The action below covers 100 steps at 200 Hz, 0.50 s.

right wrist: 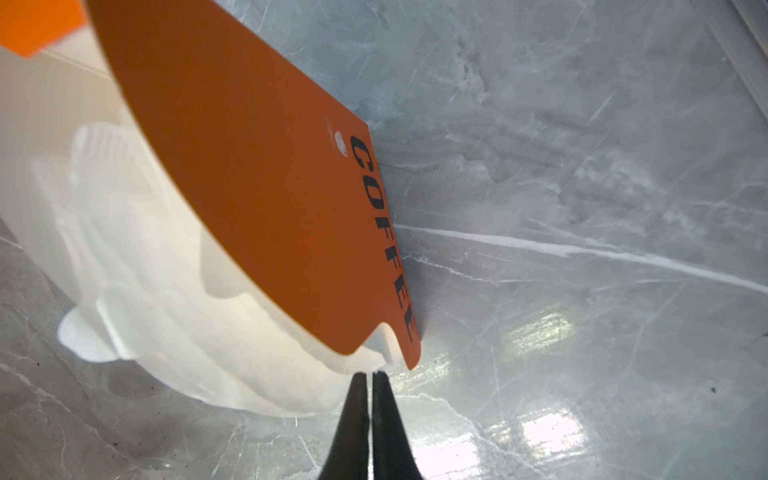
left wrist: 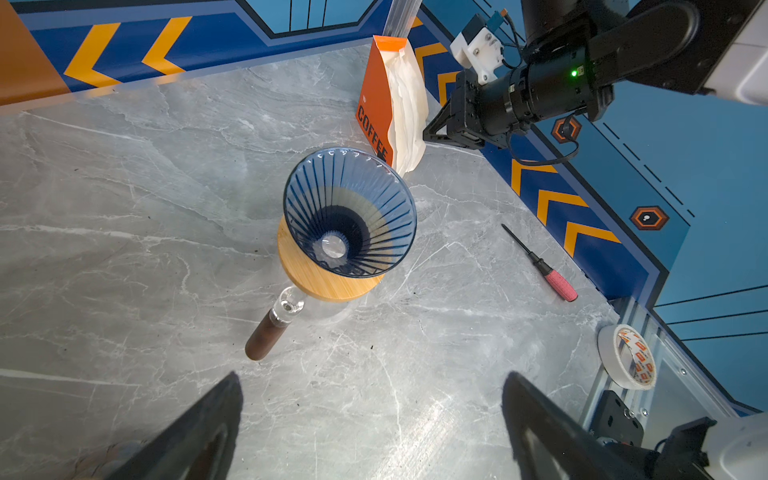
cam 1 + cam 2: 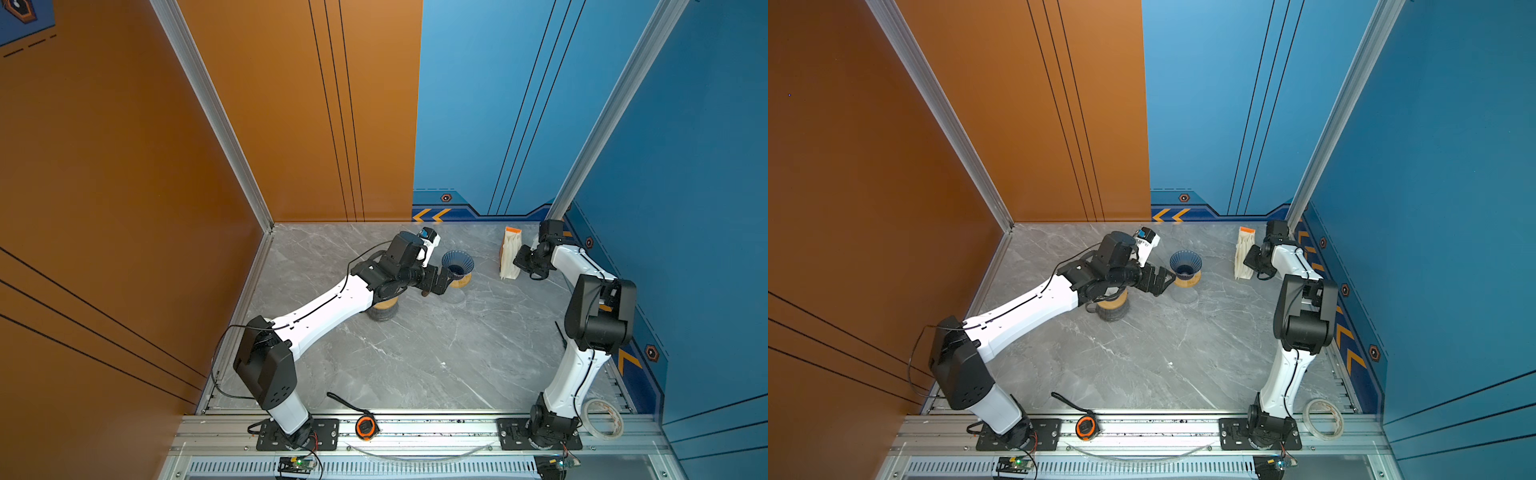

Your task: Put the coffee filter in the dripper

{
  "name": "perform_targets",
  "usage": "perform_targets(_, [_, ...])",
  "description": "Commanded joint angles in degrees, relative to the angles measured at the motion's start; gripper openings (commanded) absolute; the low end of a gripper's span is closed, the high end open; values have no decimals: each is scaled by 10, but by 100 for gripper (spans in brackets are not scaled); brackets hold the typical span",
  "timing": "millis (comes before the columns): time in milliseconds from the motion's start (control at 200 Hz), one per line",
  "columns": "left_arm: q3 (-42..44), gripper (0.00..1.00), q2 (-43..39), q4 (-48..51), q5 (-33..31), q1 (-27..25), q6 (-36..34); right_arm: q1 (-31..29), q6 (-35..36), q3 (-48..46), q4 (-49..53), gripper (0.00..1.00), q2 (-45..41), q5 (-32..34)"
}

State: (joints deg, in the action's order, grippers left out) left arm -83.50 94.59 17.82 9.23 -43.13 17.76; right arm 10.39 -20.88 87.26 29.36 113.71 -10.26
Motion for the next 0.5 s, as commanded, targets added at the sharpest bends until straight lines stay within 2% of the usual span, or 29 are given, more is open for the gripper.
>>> perform_targets(0, [-13,98,0,14,8,5,-9,-5,-6,-7,1,6,-1,-1])
perform_targets(220, [-13,98,0,15,9,6,-9,-4,-5,3,6,9,7,2])
perform_targets(320, [-13,98,1,16,9,5,-8,-4,-3,2,7,14,1,9])
perform_targets(496, [-14,98,3,15,9,5,-7,-1,3,-6,8,14,-10,36])
